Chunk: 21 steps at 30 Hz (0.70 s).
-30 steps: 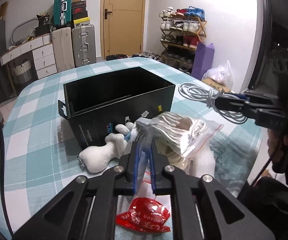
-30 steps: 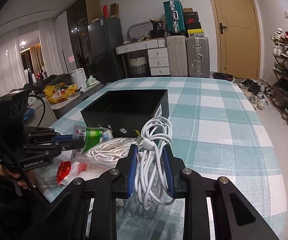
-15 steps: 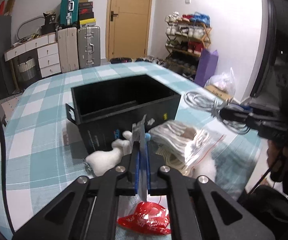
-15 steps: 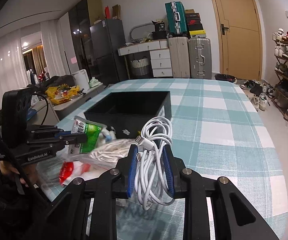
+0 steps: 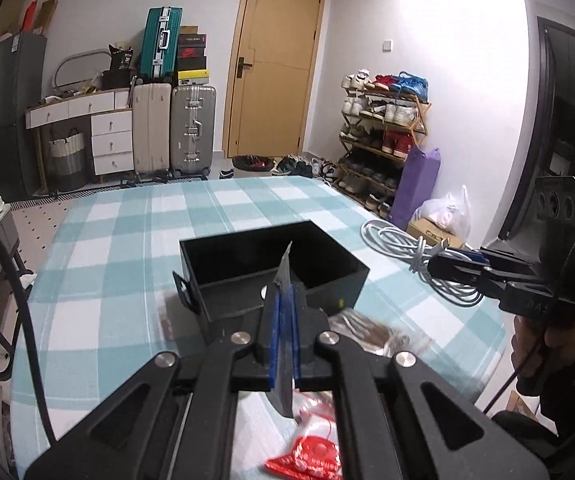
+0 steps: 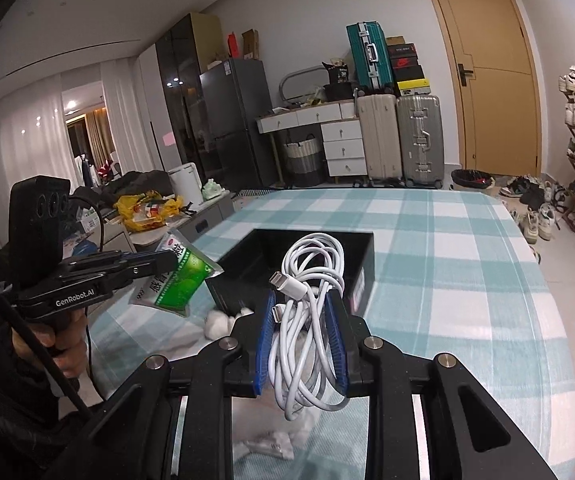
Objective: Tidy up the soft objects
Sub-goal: 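Carry the white cable into the black box with the right gripper and release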
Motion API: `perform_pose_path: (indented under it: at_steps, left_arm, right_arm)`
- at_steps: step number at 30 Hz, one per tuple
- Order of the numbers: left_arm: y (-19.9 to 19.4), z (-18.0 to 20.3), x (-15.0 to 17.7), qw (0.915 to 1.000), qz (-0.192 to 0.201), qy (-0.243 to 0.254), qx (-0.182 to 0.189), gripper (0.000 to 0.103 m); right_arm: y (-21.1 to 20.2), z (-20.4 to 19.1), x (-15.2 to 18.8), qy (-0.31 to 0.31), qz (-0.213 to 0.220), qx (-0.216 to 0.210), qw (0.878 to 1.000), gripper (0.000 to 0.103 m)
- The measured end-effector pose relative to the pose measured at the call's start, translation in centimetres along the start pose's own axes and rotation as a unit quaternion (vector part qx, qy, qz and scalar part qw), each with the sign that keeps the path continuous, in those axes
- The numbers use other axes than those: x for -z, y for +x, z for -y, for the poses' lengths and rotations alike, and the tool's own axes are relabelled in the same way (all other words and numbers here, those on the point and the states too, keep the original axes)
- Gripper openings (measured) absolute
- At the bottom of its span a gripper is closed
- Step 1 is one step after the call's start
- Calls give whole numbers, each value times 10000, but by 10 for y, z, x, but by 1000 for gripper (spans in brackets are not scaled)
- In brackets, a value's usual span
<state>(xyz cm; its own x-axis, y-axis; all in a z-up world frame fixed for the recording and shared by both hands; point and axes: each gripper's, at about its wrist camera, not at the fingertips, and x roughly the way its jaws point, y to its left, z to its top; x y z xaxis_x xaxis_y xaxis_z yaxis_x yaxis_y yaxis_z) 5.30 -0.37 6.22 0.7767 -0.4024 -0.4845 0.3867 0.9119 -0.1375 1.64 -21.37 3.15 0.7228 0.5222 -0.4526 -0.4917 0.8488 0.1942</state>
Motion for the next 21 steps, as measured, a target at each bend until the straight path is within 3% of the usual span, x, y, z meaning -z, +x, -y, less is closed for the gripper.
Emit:
perform_pose_path:
  at_steps: [11, 21]
  left_arm:
    - [31, -12, -37, 9997, 105, -137, -185, 2]
    - [86, -23, -45, 9989, -227, -223, -330, 2]
  right_arm:
    - [50, -6, -38, -72, -275, -191, 9994, 25]
    - [107, 7, -50, 12, -679, -213, 9975, 25]
